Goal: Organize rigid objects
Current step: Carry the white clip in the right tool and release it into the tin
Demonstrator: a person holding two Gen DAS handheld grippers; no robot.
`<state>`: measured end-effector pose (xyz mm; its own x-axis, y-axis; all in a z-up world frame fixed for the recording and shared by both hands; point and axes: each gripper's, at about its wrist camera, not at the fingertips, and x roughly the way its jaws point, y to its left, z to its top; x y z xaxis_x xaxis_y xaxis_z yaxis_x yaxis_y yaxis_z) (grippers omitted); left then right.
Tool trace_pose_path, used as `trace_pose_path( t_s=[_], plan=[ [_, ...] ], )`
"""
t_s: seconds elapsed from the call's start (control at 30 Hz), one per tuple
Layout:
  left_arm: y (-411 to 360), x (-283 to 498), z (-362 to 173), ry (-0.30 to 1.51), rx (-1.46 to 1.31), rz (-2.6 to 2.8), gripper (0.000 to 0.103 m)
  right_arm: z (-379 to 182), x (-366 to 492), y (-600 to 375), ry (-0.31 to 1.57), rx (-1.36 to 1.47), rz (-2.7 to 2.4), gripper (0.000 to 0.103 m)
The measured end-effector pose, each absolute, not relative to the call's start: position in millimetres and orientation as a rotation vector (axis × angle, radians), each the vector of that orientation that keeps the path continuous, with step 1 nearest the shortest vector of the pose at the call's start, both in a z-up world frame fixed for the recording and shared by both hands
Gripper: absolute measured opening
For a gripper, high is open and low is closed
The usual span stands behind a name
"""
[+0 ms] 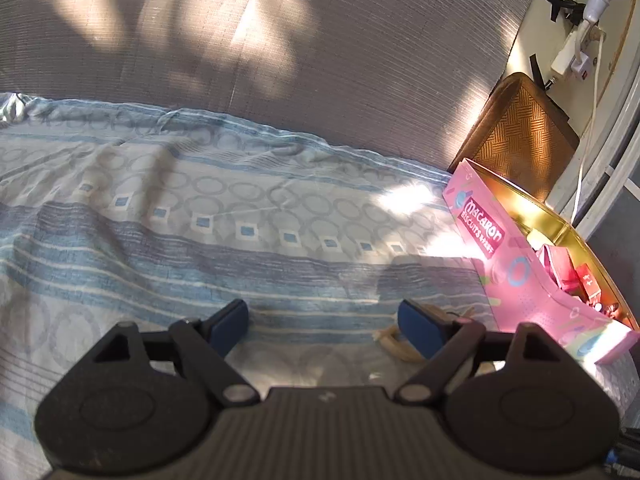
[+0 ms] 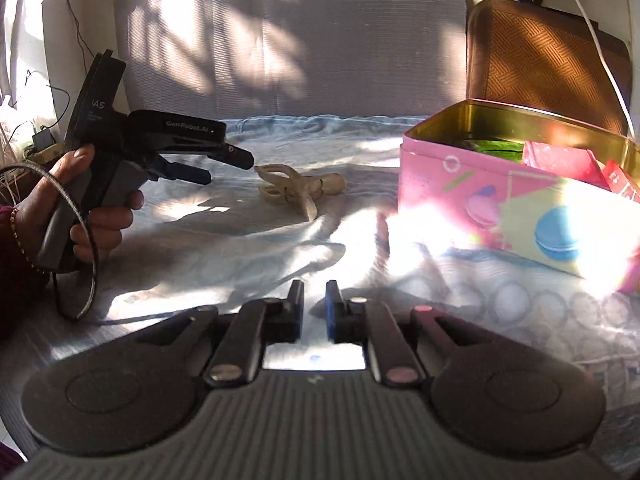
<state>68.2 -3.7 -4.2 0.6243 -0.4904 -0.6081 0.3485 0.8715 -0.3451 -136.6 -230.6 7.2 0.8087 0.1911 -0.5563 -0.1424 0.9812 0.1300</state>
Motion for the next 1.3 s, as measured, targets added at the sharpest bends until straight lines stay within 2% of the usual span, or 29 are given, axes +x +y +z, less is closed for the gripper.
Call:
trace_pose_path(
  t_s=[0.07, 0.1, 0.17, 0.27, 0.33, 0.4, 0.43, 0.47, 0.5, 0.53, 0.57, 0.77, 0.97, 1.2, 1.23, 1.27, 1.3],
  plan=[
    [1, 65, -2, 0.757, -0.257, -0.493, 0.085, 12, -122, -228, 0.586, 0.089, 0.181, 0.020],
    [1, 64, 0, 0.754, -0.271, -0.501, 0.085, 13, -114, -226, 0.582, 0.088, 0.186, 0.031],
    [-3, 61, 3, 0.748, -0.270, -0.519, 0.084, 13, -97, -221, 0.581, 0.065, 0.198, 0.043],
    [-19, 56, 4, 0.761, -0.250, -0.578, 0.084, 11, -74, -206, 0.578, -0.002, 0.225, 0.042],
    [-34, 53, 3, 0.773, -0.214, -0.579, 0.080, 6, -52, -198, 0.605, -0.051, 0.216, 0.042],
    [-46, 56, -4, 0.819, -0.190, -0.534, 0.062, -2, -34, -194, 0.635, -0.075, 0.201, 0.038],
    [-47, 56, -6, 0.812, -0.209, -0.528, 0.059, -6, -29, -194, 0.654, -0.072, 0.205, 0.029],
    [-45, 53, -6, 0.810, -0.229, -0.535, 0.049, -6, -29, -196, 0.647, -0.047, 0.214, 0.015],
    [-44, 53, -7, 0.833, -0.260, -0.571, 0.031, -5, -30, -196, 0.647, -0.037, 0.213, 0.013],
    [-44, 51, -8, 0.852, -0.284, -0.595, 0.020, -1, -38, -194, 0.623, -0.034, 0.222, 0.012],
    [-44, 47, -8, 0.867, -0.304, -0.621, 0.012, 2, -49, -192, 0.586, -0.049, 0.238, 0.006],
    [-71, 17, 29, 0.768, -0.278, -0.725, 0.012, 29, -111, -182, 0.352, -0.211, 0.143, 0.006],
    [-107, -7, 52, 0.753, -0.292, -0.858, 0.012, 50, -150, -225, 0.238, -0.124, 0.059, 0.005],
    [-187, 6, 85, 0.724, -0.173, -0.908, 0.012, 57, -140, -261, 0.135, -0.160, -0.101, 0.006],
    [-201, 13, 85, 0.729, -0.149, -0.898, 0.013, 55, -132, -271, 0.142, -0.161, -0.120, 0.006],
    [-213, 20, 83, 0.734, -0.126, -0.890, 0.020, 53, -121, -281, 0.155, -0.152, -0.143, 0.006],
    [-230, 30, 76, 0.743, -0.087, -0.875, 0.039, 49, -111, -290, 0.174, -0.135, -0.166, 0.007]
  ],
)
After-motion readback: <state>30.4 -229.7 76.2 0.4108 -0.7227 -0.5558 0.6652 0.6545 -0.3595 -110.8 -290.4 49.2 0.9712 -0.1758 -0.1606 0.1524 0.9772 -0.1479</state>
